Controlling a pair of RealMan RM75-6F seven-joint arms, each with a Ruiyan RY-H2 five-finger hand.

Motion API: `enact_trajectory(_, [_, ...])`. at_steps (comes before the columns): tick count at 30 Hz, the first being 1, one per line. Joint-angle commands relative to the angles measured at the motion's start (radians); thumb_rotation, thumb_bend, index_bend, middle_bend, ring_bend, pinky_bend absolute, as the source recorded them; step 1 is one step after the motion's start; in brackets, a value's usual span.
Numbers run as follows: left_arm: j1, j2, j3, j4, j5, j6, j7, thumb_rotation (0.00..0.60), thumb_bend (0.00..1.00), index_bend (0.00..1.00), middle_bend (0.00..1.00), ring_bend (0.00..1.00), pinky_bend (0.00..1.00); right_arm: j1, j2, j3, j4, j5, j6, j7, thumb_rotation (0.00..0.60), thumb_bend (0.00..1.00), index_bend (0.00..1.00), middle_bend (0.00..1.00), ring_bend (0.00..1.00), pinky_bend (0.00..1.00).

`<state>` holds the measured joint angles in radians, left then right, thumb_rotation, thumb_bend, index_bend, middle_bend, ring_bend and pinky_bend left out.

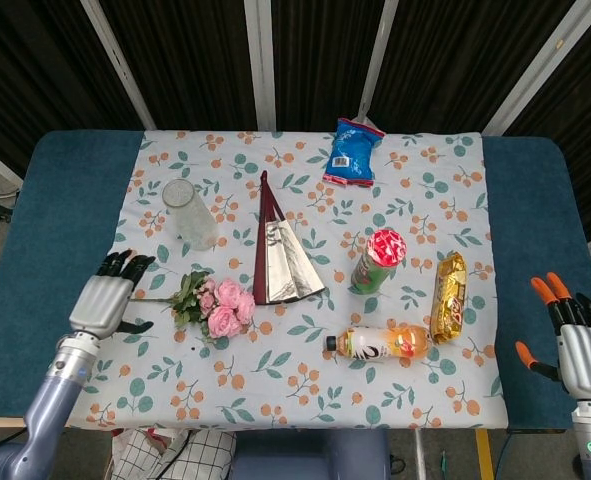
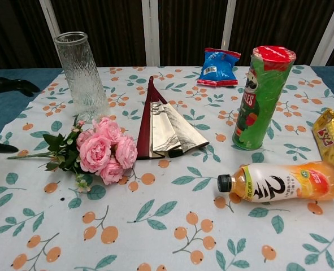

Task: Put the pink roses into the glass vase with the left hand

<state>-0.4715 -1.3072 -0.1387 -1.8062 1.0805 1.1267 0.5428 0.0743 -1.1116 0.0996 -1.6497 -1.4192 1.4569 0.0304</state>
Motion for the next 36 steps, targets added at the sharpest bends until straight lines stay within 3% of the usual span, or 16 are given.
enact_trajectory(1, [-0.088, -0.087, -0.049, -0.019, -0.12, -0.037, 0.126, 0.6, 0.13, 0.11, 0.11, 0.0, 0.0, 0.002, 0.002, 0.002, 0.003, 0.009, -0.009, 0.013, 0.6, 0.31, 0.14, 0.07, 0.17, 0.08])
enact_trajectory(9, [-0.214, -0.269, -0.084, 0.044, -0.289, 0.013, 0.326, 0.6, 0.13, 0.13, 0.15, 0.0, 0.0, 0.002, 0.01, 0.007, 0.012, 0.019, -0.016, 0.039, 0.6, 0.31, 0.14, 0.07, 0.17, 0.08])
enact_trajectory(15, [-0.282, -0.37, -0.081, 0.103, -0.367, 0.064, 0.432, 0.6, 0.14, 0.16, 0.2, 0.0, 0.0, -0.001, 0.017, 0.011, 0.014, 0.022, -0.014, 0.062, 0.6, 0.31, 0.14, 0.07, 0.17, 0.08])
enact_trajectory(19, [-0.303, -0.423, -0.063, 0.169, -0.345, 0.083, 0.441, 0.6, 0.16, 0.19, 0.23, 0.0, 0.0, -0.003, 0.022, 0.011, 0.013, 0.021, -0.014, 0.079, 0.6, 0.31, 0.14, 0.07, 0.17, 0.08])
enact_trajectory(25, [-0.315, -0.477, -0.042, 0.26, -0.324, 0.097, 0.438, 0.6, 0.2, 0.29, 0.38, 0.01, 0.0, -0.005, 0.024, 0.013, 0.015, 0.016, -0.01, 0.096, 0.6, 0.31, 0.14, 0.07, 0.17, 0.08])
enact_trajectory(30, [-0.315, -0.5, -0.029, 0.315, -0.272, 0.115, 0.415, 0.6, 0.28, 0.47, 0.54, 0.12, 0.0, -0.006, 0.025, 0.015, 0.019, 0.017, -0.008, 0.11, 0.6, 0.31, 0.14, 0.07, 0.17, 0.08])
enact_trajectory(36, [-0.318, -0.515, -0.027, 0.338, -0.212, 0.132, 0.391, 0.6, 0.33, 0.59, 0.63, 0.2, 0.01, -0.007, 0.026, 0.015, 0.018, 0.014, -0.006, 0.115, 0.6, 0.31, 0.14, 0.07, 0.17, 0.08])
